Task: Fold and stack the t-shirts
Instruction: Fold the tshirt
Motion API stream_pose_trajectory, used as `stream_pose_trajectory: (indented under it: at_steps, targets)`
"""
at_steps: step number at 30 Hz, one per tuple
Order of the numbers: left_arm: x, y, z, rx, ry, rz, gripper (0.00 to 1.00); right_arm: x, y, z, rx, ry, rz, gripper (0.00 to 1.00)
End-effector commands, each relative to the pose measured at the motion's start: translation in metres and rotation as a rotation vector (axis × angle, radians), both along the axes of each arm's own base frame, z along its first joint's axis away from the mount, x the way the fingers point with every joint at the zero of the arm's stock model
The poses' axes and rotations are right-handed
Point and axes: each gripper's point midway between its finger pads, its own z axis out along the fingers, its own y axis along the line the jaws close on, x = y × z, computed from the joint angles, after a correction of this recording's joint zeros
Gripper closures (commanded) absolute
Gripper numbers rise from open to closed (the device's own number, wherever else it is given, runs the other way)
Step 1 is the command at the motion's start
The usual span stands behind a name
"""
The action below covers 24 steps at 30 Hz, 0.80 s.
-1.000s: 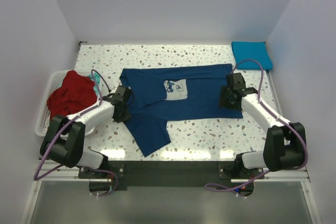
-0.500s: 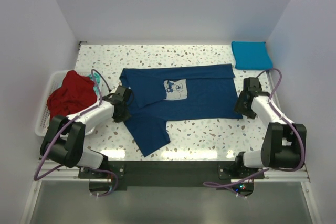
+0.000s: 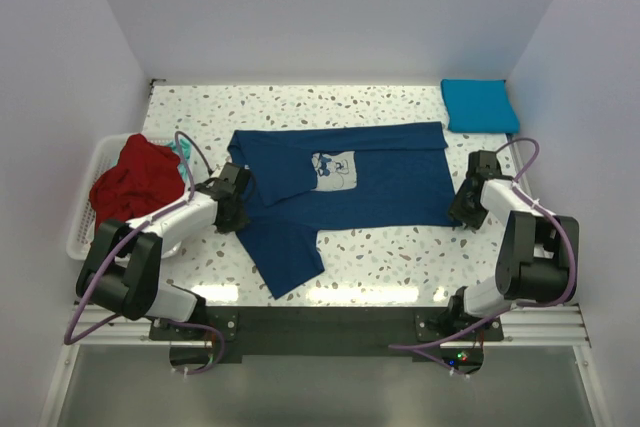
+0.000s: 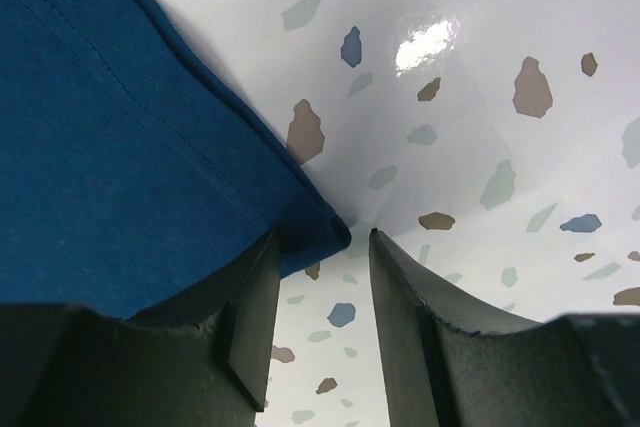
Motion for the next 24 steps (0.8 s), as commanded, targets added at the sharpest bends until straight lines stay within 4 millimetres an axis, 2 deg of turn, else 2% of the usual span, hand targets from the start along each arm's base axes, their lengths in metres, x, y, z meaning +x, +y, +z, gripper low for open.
stream_pose_trajectory:
  at_steps: [1, 6, 9, 10, 13, 16, 18, 24]
  targets:
    - [-0.004, 0.001, -0.003, 0.011, 0.013, -0.023, 1.00, 0.005, 0.002, -0.007, 0.032, -0.016, -0.025, 0.56]
    - [-0.004, 0.000, -0.002, 0.010, 0.017, -0.025, 1.00, 0.002, 0.003, -0.011, 0.049, 0.001, -0.028, 0.59]
    - [-0.003, 0.001, 0.000, 0.013, 0.018, -0.029, 1.00, 0.000, 0.001, -0.015, 0.062, 0.015, -0.045, 0.69]
    - [-0.003, 0.000, 0.000, 0.012, 0.018, -0.031, 1.00, -0.002, 0.000, -0.015, 0.059, 0.020, -0.046, 0.80]
    - [-0.004, 0.001, 0.005, 0.019, 0.032, -0.042, 1.00, -0.006, -0.006, -0.008, 0.027, 0.021, -0.058, 0.99]
    - [-0.003, 0.000, 0.015, 0.020, 0.037, -0.059, 1.00, -0.017, -0.014, 0.000, -0.010, 0.045, -0.078, 1.00]
    - [-0.001, -0.001, 0.021, 0.020, 0.034, -0.069, 1.00, -0.018, -0.014, 0.004, -0.002, 0.031, -0.092, 1.00]
    - [0.021, -0.007, 0.049, 0.003, -0.010, -0.086, 1.00, 0.005, -0.010, 0.034, 0.035, -0.044, -0.082, 1.00]
